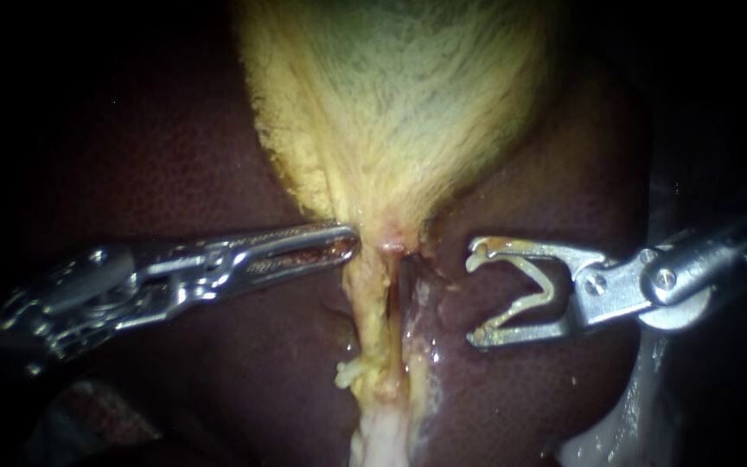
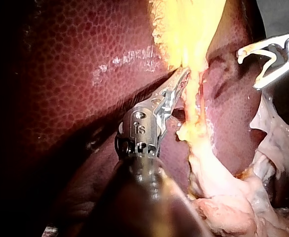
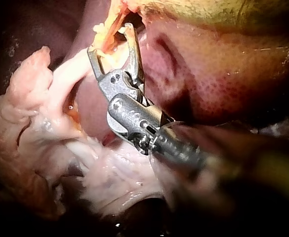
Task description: Clipping second clip left tube
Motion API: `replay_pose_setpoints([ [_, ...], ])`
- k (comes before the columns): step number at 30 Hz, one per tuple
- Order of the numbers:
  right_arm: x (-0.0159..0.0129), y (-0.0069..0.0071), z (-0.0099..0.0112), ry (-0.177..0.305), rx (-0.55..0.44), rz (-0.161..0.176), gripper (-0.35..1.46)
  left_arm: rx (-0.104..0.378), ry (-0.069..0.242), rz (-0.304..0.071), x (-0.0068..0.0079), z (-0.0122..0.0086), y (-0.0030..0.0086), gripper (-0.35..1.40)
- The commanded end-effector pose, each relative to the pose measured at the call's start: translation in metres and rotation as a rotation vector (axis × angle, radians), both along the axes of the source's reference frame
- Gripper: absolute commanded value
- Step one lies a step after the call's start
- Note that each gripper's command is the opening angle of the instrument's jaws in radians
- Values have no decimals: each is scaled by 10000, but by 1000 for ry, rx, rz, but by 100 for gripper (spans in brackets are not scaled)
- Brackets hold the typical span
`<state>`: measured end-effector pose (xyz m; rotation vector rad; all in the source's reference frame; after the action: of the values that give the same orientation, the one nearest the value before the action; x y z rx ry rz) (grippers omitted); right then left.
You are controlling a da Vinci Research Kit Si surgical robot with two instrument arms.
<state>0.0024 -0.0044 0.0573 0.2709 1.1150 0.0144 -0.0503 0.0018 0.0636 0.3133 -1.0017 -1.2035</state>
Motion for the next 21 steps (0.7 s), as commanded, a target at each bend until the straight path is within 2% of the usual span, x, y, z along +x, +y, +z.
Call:
replay_pose_setpoints([
  [1,1,-1,0,0,-1,0,60,1,-1,1,2,-1,0,-35],
  [4,9,-8,4,0,26,4,60,4,-6,7,12,-7,3,-35],
  [8,28,-20,14,-7,76,20,60,3,5,-4,34,-18,6,-35],
  [11,48,-32,26,-17,153,41,59,1,13,-11,50,-27,3,-35],
  [13,64,-42,36,-19,176,44,58,0,15,-13,57,-31,1,-35],
  [17,92,-58,56,-27,235,55,58,1,17,-16,62,-40,-3,-35],
  [21,115,-65,74,-27,255,50,58,1,18,-17,61,-45,-5,-35],
])
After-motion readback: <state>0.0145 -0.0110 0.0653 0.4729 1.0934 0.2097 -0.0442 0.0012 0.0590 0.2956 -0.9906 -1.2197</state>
